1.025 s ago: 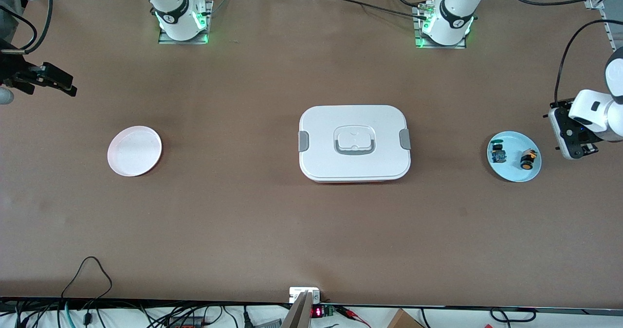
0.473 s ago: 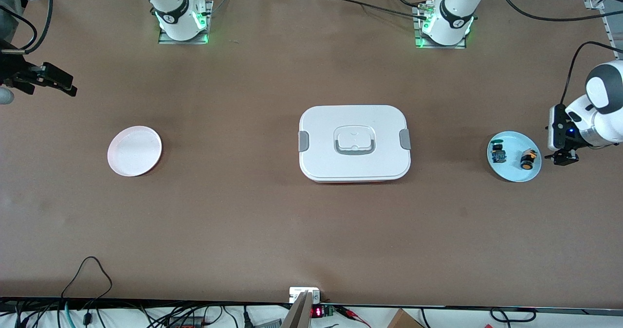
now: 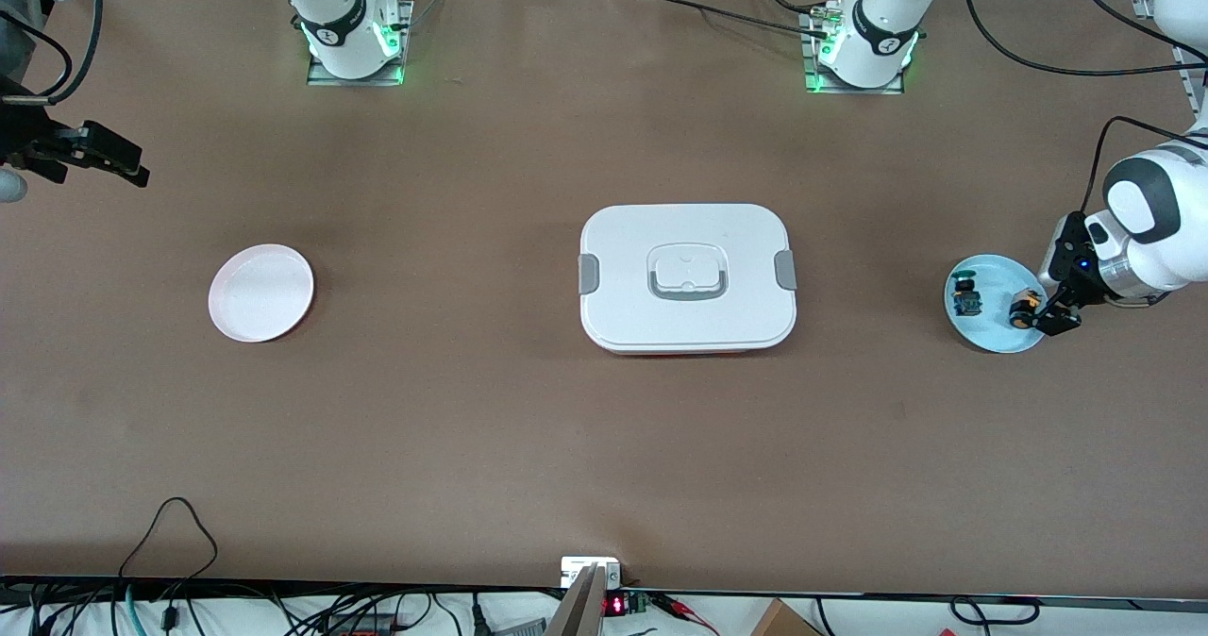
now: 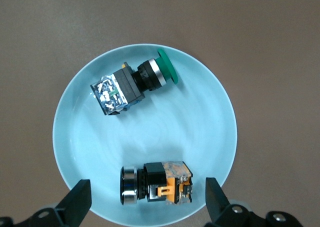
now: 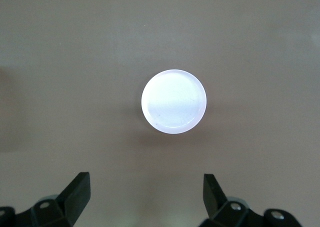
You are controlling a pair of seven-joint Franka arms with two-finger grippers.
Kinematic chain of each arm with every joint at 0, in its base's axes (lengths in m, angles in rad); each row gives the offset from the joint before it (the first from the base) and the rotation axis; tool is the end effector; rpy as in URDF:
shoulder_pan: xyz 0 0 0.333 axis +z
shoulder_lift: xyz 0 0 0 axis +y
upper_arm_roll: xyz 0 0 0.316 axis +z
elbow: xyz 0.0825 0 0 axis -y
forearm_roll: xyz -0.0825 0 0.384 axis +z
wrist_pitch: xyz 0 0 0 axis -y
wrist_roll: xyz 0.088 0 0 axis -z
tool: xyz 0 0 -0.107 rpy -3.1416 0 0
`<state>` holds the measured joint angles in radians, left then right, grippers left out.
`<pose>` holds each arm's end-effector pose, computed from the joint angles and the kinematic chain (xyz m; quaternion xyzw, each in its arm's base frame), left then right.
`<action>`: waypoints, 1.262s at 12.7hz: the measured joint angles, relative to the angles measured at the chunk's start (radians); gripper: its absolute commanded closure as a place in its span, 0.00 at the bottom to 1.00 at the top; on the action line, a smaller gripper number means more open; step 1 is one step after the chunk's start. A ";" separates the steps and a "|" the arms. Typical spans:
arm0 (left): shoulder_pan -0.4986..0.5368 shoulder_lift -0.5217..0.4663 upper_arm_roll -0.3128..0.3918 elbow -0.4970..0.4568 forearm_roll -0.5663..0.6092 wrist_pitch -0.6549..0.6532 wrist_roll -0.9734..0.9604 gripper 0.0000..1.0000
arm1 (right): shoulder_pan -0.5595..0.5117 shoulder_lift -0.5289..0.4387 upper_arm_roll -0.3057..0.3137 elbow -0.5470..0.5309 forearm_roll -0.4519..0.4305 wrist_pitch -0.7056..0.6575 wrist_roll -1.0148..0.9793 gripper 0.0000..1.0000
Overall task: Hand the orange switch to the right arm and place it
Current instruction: 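Lower the left gripper onto the orange switch on the blue plate and grasp, then lift the orange switch with the left gripper and carry it over the box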
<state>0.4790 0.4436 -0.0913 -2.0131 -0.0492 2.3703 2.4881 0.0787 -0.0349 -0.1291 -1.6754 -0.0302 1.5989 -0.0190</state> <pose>0.5512 0.2256 0.2247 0.5155 -0.8551 0.0302 0.0470 0.5429 -0.0317 0.5965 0.9996 -0.0149 -0.0214 0.0121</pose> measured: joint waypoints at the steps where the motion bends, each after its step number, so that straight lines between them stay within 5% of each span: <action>1: 0.007 0.007 -0.001 -0.001 -0.026 0.010 0.039 0.00 | 0.000 0.000 0.000 0.000 0.000 0.000 0.000 0.00; 11: 0.045 0.085 -0.013 0.000 -0.090 0.096 0.131 0.04 | 0.000 0.000 0.000 0.000 0.000 0.000 0.000 0.00; 16: 0.053 0.094 -0.028 0.011 -0.090 0.108 0.159 0.85 | 0.000 0.000 0.000 0.000 0.000 0.000 0.000 0.00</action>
<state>0.5322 0.5377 -0.1197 -2.0017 -0.1393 2.4786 2.6467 0.0787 -0.0349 -0.1291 -1.6753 -0.0302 1.5989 -0.0190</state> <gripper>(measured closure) 0.282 0.000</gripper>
